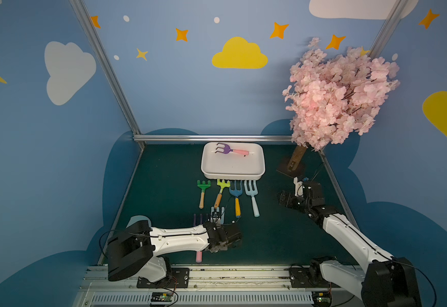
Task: Take the hand rake out of the storage box
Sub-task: Place the rake at the center of the board, then adjust the rake at the center of the board.
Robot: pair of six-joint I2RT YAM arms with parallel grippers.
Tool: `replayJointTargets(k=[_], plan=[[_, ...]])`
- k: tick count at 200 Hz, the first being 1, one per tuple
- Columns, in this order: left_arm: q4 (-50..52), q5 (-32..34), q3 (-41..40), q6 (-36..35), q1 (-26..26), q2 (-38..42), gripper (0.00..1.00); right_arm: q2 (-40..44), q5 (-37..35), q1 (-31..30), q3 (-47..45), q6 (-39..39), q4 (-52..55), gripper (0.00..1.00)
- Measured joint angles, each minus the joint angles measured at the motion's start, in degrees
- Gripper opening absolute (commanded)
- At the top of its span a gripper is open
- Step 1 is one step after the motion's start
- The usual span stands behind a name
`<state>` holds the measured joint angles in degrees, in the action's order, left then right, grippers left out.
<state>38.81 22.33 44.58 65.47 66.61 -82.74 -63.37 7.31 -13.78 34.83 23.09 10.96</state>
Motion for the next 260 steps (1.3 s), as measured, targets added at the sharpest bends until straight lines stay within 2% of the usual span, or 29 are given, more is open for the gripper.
replayJointTargets(k=[22,42,56,82,112,143,176,188,209,226,260], plan=[[0.7,1.6,3.1,-4.3,-3.7,2.5,0.65,0.2,0.0,0.0,0.0,0.0,0.0,0.92],[-0.5,2.0,5.5,-10.5,-9.4,4.0,0.65,0.6,0.0,-0.3,0.0,0.0,0.0,0.92],[-1.7,1.9,8.2,-14.9,-13.8,2.3,0.64,0.7,0.0,-0.8,0.0,0.0,0.0,0.92],[-4.3,0.8,15.5,-22.1,-20.6,-6.9,0.6,0.6,-0.7,-3.9,0.1,-0.4,0.0,0.92],[-6.5,-1.1,23.3,-28.3,-24.8,-19.1,0.57,-1.4,-1.3,-6.7,1.8,-1.0,0.1,0.92],[-7.3,-2.4,28.5,-31.4,-27.3,-27.8,0.57,-3.1,-1.7,-7.5,2.7,-1.1,0.4,0.92],[-7.7,-2.6,30.6,-32.0,-28.0,-30.4,0.57,-3.5,-2.0,-7.7,3.7,-1.3,0.1,0.92],[-8.2,-2.6,31.1,-32.0,-28.0,-31.1,0.52,-4.0,-2.1,-7.7,3.7,-1.3,0.1,0.92],[-8.7,-3.1,31.5,-32.2,-28.1,-31.7,0.35,-5.0,-2.1,-7.7,3.7,-1.4,0.0,0.92],[-9.3,-3.5,31.5,-32.0,-28.4,-31.7,0.3,-5.7,-2.0,-8.2,3.7,-1.4,0.0,0.92],[-10.5,-3.7,30.8,-31.3,-29.5,-31.5,0.25,-6.4,-2.1,-12.0,4.8,-1.7,0.0,0.92]])
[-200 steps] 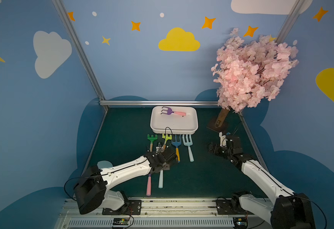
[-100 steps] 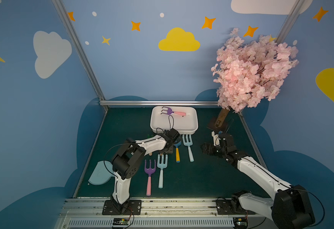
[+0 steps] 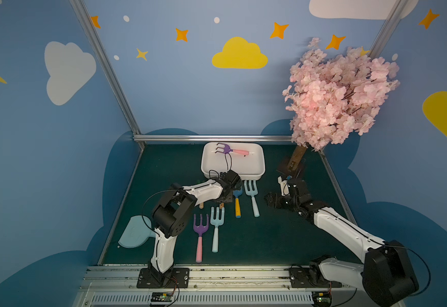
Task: Take the hand rake out of the storage box
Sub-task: Adjust the rake at the center of the board.
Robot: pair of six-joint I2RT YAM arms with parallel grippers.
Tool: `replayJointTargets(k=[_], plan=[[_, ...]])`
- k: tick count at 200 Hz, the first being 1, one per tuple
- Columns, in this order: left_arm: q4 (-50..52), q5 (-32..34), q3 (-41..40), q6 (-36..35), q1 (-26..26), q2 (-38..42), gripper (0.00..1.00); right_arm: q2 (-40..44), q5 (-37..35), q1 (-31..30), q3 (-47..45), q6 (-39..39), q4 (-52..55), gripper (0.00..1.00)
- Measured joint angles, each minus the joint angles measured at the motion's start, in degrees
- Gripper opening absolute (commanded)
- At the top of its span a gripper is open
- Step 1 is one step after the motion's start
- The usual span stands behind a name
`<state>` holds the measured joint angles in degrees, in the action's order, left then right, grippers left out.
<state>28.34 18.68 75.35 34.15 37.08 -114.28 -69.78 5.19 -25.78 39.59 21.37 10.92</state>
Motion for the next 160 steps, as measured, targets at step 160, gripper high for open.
replayJointTargets(k=[160], plan=[[-4.0,-3.7,-2.9,3.1,-1.5,2.3,0.56,-41.2,-7.0,-12.8,40.5,-2.4,8.2,0.65]])
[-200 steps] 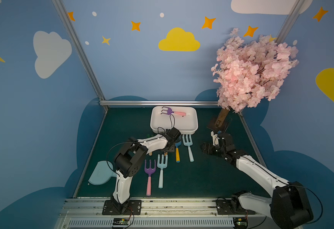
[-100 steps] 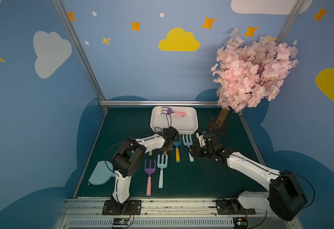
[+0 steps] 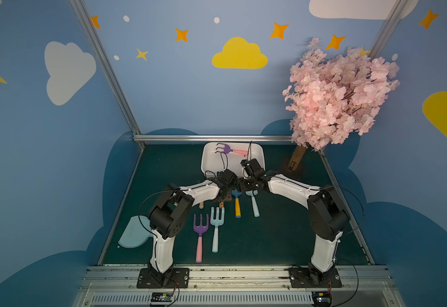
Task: Take the hand rake out of the storage box
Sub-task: Adjust the rake at the center of the board, then adjust the storage box at the center of the board.
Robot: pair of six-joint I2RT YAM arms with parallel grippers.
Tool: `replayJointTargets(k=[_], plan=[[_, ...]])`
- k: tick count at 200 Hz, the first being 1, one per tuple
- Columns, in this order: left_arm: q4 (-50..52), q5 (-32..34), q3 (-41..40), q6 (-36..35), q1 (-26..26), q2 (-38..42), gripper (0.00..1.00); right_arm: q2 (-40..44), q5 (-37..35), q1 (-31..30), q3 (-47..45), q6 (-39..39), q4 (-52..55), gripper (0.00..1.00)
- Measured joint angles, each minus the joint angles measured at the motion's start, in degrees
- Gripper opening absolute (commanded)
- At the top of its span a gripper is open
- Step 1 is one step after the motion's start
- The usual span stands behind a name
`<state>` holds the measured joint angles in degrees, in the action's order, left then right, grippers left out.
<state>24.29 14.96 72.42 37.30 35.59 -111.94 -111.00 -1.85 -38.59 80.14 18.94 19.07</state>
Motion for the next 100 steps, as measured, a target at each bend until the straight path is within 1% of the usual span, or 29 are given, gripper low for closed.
replayJointTargets(k=[24,40,77,93,97,100], plan=[[0.9,-0.1,-1.6,0.0,-0.6,3.5,0.61,-4.2,-1.6,0.2,4.9,-0.2,2.6,0.63],[1.3,0.0,-3.4,-0.1,-1.1,8.4,0.67,-5.8,-2.1,0.3,6.8,-0.1,3.7,0.63],[1.3,0.2,-8.1,-0.3,-3.5,20.9,0.71,-9.5,-3.1,0.5,12.0,0.1,5.5,0.62],[1.4,0.4,-10.8,-0.3,-4.9,25.0,0.76,-11.0,-3.3,0.6,14.2,0.1,6.1,0.62],[1.4,0.5,-11.5,-0.4,-5.2,25.8,0.79,-11.4,-3.5,0.6,14.8,0.1,6.4,0.62],[1.4,0.5,-12.0,-0.5,-5.5,26.5,0.91,-11.8,-3.5,0.6,15.3,0.1,6.5,0.62]])
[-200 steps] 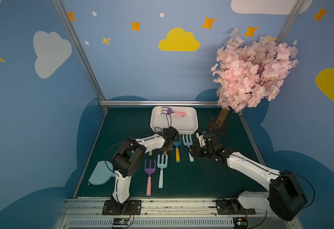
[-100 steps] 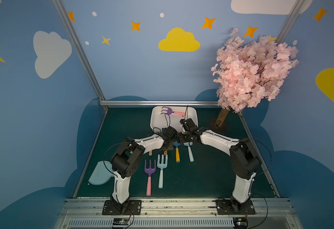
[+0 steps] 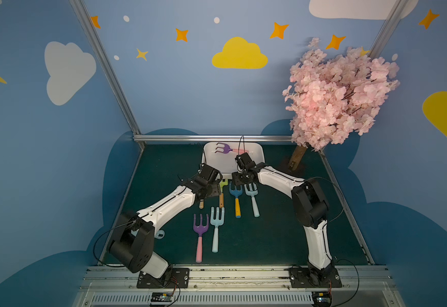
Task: Take the hand rake out of the storage box
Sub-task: Adjust the storage box at the center of the board, then adjust the rake at the center of the board.
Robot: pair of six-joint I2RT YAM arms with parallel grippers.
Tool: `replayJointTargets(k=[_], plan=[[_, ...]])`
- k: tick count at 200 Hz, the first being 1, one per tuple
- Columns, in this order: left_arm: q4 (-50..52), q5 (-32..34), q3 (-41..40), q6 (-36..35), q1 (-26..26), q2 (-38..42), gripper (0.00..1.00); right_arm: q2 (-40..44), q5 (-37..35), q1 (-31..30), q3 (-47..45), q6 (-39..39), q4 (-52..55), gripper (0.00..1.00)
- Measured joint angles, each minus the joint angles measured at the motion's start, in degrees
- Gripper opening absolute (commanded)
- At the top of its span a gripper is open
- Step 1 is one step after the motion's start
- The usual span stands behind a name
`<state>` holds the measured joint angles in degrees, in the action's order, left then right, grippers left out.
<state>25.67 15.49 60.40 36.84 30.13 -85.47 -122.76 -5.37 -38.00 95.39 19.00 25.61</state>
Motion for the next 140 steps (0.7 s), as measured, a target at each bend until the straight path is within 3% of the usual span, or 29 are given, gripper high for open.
replayJointTargets(k=[2,6,52,74,140], plan=[[0.0,0.1,-0.3,-0.1,-0.2,0.3,0.97,-0.2,-0.1,0.0,0.3,0.0,0.2,0.62],[0.0,0.2,-0.9,0.0,-0.5,1.0,1.0,-0.6,-0.2,0.0,0.8,0.0,0.3,0.62],[0.0,0.4,-5.8,-0.2,-2.4,4.9,1.0,-2.6,-0.9,0.2,4.0,0.0,2.8,0.61],[-0.1,0.3,-6.8,-0.4,-3.0,5.6,1.0,-2.2,-0.8,-0.4,3.4,-0.1,2.9,0.68],[-1.9,-0.9,-11.2,-0.6,-5.0,7.5,1.0,17.5,-0.9,-7.0,-20.1,1.8,4.2,0.71]])
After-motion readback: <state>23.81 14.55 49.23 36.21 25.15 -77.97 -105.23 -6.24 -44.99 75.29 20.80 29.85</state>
